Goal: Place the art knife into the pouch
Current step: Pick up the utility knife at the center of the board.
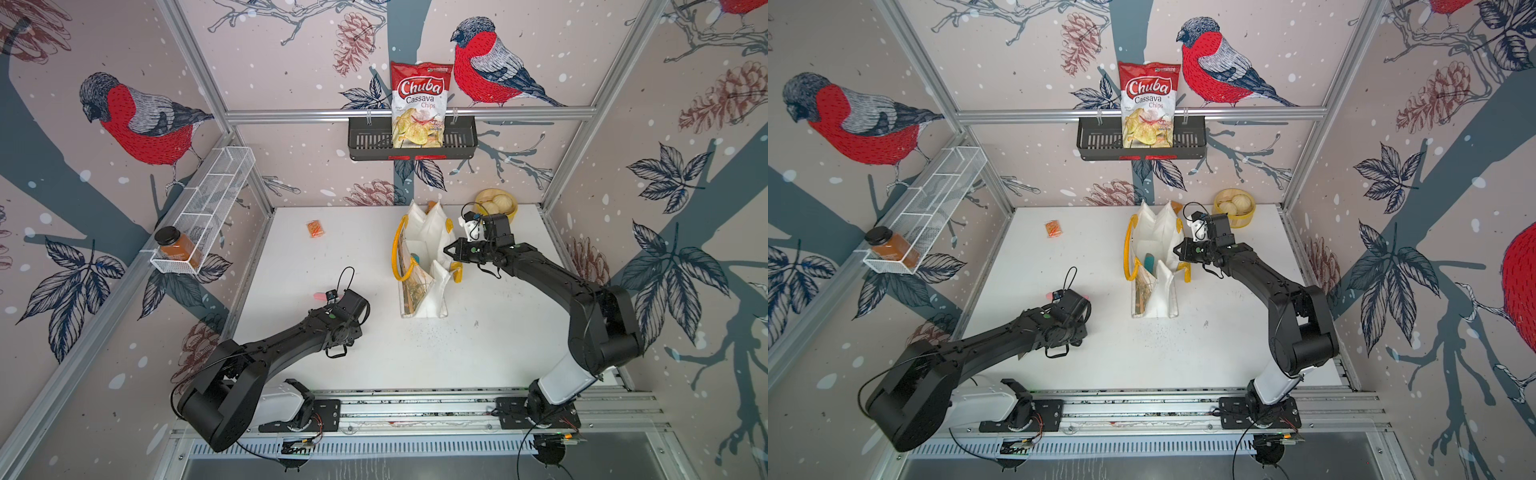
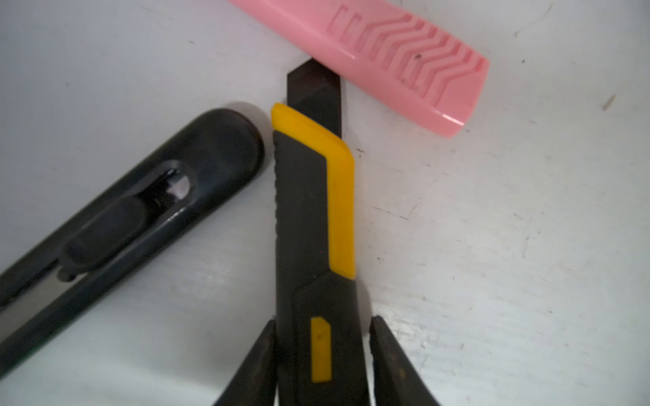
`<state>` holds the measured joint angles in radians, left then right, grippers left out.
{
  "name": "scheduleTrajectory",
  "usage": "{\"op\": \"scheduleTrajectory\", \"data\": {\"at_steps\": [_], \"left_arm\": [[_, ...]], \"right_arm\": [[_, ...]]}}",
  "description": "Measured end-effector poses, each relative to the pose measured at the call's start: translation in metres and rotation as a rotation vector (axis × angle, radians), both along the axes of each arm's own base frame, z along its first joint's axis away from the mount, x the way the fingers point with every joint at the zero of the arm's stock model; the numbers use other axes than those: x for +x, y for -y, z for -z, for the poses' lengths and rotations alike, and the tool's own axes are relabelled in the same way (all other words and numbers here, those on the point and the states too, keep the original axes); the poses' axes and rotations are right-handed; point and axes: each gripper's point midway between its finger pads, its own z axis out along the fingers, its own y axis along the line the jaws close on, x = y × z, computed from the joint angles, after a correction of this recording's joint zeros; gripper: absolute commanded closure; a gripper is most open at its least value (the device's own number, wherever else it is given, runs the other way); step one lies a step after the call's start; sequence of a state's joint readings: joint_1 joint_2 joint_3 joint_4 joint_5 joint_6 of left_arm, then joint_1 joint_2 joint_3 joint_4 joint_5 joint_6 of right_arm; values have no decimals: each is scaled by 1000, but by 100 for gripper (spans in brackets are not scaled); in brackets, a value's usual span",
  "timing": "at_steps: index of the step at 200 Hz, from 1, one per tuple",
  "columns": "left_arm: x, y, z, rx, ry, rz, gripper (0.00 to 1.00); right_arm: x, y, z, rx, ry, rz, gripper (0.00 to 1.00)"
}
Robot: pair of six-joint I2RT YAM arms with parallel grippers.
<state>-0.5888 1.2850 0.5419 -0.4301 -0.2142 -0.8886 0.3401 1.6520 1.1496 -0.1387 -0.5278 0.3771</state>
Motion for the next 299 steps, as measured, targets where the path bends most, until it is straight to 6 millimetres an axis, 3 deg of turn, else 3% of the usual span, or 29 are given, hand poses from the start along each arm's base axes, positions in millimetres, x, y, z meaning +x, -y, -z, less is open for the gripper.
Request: {"op": "scheduleTrajectory", "data": {"at_steps": [46,96,114,209,264,299], "left_arm": [[1,0,1,13,-4,22,73],[2,2,-1,12,-6,30,73],[4,12,-6,-27,-10,47,73],[49,47,-60,-53,109,133,73],[100,63,-118,3,262,167,76],[119,71,-150,26,345,209,76]], "right_arm": [[0,0,0,0,0,0,100],[0,-1,0,6,-8,6,100],[0,-1,-1,6,-8,6,100],[1,-1,1,5,-11,6,100],[1,-1,2,4,-14,5,100],[1,-3,2,4,-14,2,100]]}}
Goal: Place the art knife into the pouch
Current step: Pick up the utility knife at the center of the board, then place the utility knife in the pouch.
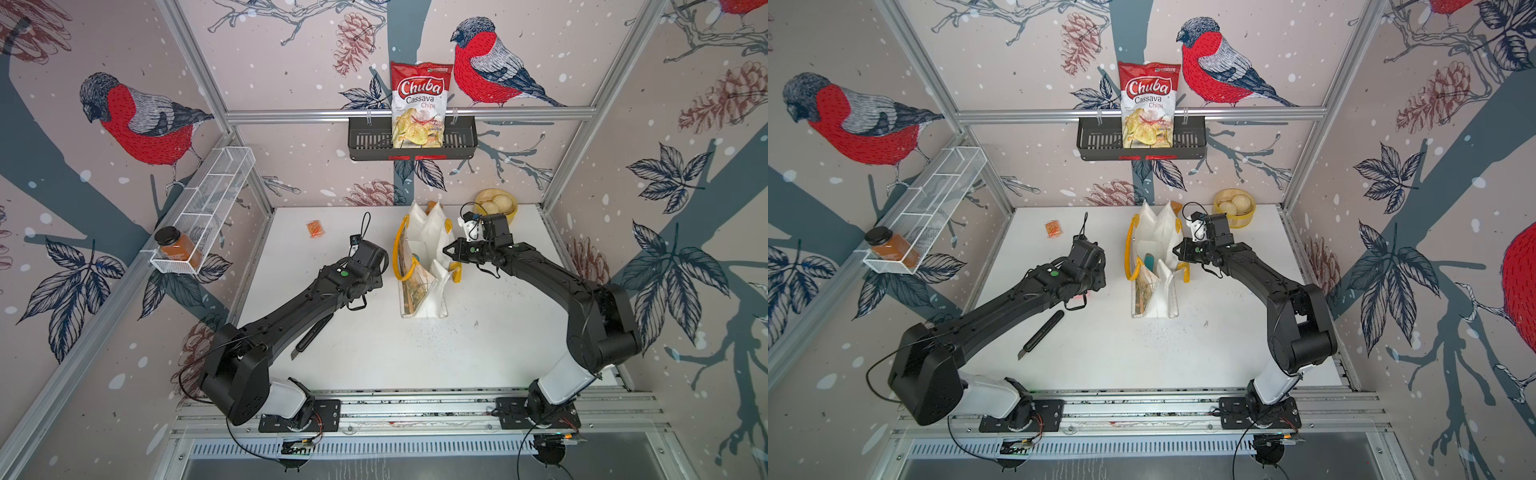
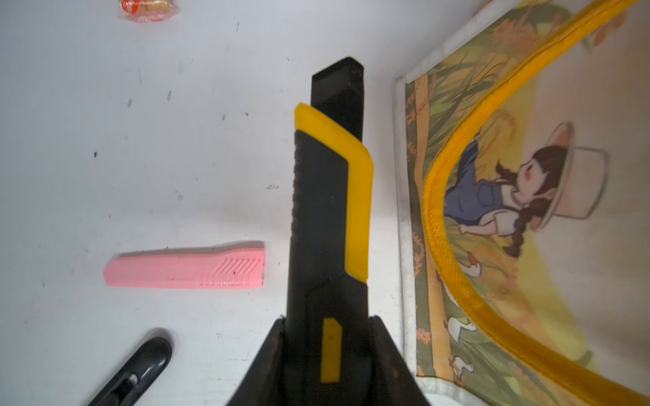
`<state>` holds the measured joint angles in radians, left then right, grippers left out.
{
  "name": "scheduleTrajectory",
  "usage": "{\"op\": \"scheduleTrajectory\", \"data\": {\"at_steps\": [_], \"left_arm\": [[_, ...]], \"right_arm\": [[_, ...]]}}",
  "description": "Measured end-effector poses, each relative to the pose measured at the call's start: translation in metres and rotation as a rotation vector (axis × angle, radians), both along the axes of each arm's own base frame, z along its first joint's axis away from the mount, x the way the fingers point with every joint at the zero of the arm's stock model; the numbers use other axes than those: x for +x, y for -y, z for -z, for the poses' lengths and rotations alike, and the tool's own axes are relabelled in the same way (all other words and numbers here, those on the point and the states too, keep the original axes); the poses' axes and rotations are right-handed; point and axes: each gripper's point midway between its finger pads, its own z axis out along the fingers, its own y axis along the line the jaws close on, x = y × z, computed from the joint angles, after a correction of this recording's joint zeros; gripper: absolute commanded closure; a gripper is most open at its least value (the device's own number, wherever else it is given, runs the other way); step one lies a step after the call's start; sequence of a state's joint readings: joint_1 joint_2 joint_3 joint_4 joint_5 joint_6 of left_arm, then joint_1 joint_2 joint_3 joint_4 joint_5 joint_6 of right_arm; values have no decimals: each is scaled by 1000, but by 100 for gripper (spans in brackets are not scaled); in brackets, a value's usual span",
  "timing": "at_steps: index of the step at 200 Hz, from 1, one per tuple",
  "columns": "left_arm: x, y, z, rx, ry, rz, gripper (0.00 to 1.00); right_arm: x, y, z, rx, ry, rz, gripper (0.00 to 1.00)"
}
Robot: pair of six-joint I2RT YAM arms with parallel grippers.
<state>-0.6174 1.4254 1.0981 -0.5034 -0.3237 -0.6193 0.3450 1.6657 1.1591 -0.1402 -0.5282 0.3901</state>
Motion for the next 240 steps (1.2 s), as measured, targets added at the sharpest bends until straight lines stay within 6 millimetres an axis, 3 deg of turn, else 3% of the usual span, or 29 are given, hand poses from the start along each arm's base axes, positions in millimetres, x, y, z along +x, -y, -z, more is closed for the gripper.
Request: {"op": "scheduleTrajectory", "data": {"at_steps": [63,125,183,240], "left_arm": [[41,25,-76,-12,166,64,76],[67,57,-125,-26,297,162,76],[87,114,-146,-83,357,336,76],[83,171,-139,-103,373,534,76]], "right_arm": [[-1,-5,-2,2,3,-11,100],[-3,-9,-4,4,8,-20,100],[-4,-10,-6,6,10,-20,100],[-4,-11,-7,7,10,-22,100]]}}
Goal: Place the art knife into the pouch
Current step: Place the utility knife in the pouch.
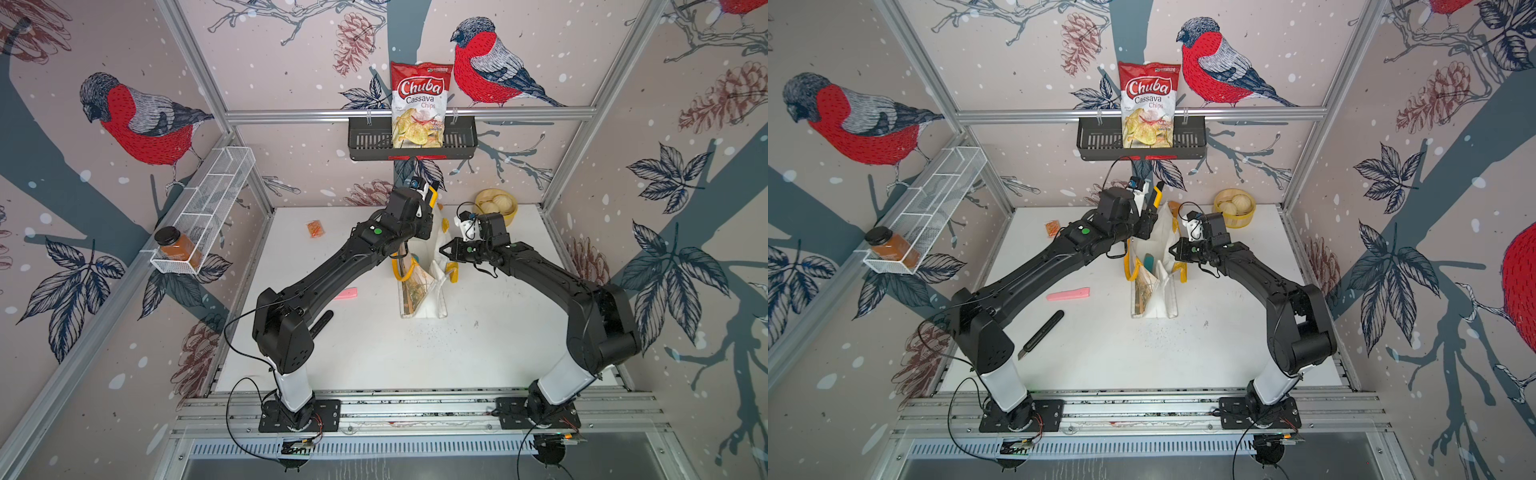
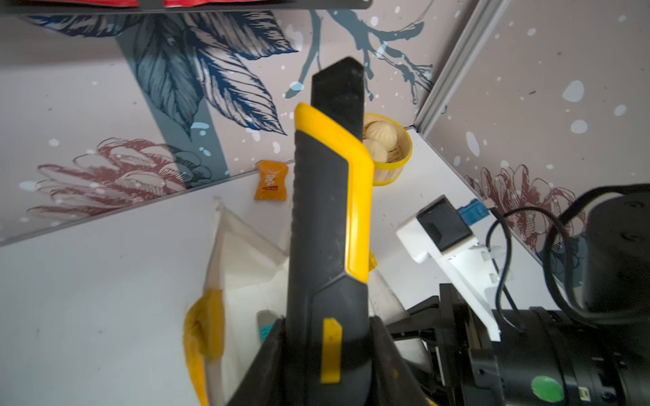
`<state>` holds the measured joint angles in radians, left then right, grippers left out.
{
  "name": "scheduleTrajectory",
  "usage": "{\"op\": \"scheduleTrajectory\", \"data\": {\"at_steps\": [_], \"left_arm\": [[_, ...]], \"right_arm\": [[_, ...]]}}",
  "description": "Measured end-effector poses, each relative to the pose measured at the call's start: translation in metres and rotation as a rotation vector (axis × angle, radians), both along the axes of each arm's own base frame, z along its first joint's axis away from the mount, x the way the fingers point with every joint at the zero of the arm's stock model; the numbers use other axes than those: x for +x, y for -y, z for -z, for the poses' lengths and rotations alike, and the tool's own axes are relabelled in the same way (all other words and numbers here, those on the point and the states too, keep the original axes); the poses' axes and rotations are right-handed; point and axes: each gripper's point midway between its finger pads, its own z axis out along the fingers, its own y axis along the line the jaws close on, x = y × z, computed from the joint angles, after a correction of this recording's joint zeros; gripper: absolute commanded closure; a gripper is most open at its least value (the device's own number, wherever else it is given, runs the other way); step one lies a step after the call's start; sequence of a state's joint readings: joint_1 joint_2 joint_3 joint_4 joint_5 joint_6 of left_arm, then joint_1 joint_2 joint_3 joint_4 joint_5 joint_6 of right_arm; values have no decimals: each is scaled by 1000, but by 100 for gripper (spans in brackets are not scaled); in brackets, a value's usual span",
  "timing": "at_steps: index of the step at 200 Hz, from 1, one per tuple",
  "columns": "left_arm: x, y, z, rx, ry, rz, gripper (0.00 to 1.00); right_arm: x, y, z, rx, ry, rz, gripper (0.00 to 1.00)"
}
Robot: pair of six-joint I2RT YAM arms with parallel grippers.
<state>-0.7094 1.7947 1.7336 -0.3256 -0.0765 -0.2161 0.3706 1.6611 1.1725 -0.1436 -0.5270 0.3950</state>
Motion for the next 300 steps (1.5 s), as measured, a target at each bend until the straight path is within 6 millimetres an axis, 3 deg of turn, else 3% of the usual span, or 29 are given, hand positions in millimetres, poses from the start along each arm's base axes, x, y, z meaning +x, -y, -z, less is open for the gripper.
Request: {"op": "scheduleTrajectory", "data": {"at_steps": [63,99,169,242,300], "left_arm": [[23,26,36,127,-5,84,76],[26,28,59,179,-38,96,77],[13,13,99,267,-124,78,78],[13,7,121,357,-186,53,79],[-4,-12,151,453,-282,42,79]], "right_arm": [[-1,0,-2,0,0,0,100],[-1,-1,-3,1,2,-2,100],[-1,0,-3,0,-1,-1,100],[1,3,-2,-11,2,15,100],[1,8,-5,-12,1,28,100]]}}
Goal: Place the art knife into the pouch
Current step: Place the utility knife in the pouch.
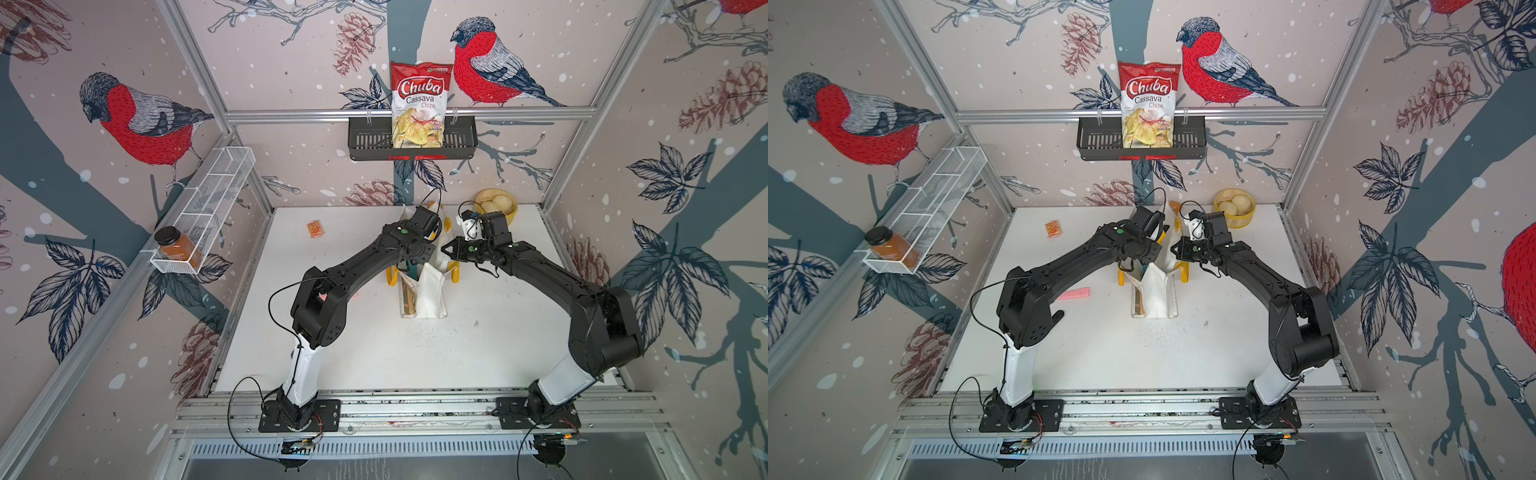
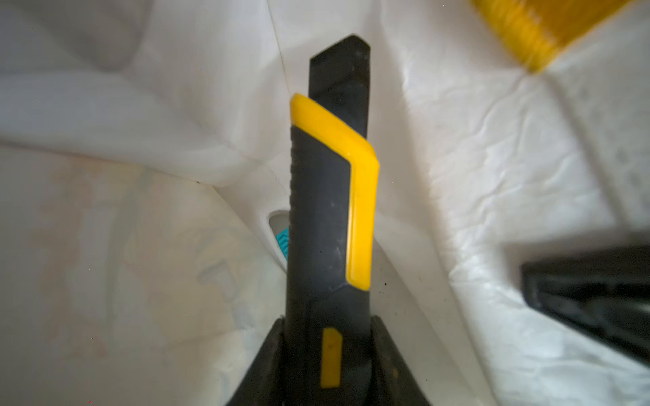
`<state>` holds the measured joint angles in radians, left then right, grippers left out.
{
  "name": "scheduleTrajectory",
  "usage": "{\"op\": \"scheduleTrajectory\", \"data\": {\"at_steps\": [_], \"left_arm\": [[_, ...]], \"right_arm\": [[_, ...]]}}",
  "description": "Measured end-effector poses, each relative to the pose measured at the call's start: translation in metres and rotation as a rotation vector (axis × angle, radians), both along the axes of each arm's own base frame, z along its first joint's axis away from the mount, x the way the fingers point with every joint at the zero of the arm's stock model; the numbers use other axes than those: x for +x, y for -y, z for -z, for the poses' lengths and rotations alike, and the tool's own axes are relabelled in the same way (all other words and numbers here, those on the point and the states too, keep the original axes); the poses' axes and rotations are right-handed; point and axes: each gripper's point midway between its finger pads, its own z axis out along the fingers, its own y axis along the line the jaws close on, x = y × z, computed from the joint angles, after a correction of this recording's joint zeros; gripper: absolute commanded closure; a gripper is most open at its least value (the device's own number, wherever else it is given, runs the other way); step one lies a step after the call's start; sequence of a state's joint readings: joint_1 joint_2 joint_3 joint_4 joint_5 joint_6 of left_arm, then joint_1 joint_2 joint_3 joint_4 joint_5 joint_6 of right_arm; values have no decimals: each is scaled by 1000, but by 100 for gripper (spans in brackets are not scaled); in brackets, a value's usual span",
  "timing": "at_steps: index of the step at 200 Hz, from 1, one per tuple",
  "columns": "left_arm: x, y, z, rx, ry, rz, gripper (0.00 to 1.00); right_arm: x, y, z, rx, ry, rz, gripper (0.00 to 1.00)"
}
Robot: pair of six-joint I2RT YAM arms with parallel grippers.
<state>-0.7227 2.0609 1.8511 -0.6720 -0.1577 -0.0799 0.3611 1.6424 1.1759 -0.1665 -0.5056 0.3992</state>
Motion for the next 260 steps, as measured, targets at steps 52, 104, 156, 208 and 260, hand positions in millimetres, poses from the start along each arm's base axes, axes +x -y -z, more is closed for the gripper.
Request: {"op": "scheduleTrajectory", "data": {"at_steps": [52,104,156,208,260], "left_arm": [[1,6,9,25,-52,13,75],[-9,-4,30,99,-136,18,62],[-15,-4,38,102,-171,35,63],[-27,-12,71,147,-245,38,63],[-30,-20,77,176,-252,23,34]], "right_arm": [[-2,-1,-2,-1,-2,-5,100],[-2,5,-7,-4,-1,6,100],[-2,9,-11,-2,8,14,100],[-3,11,-11,-3,7,17,100],[0,22,-11,-8,0,40,100]]}}
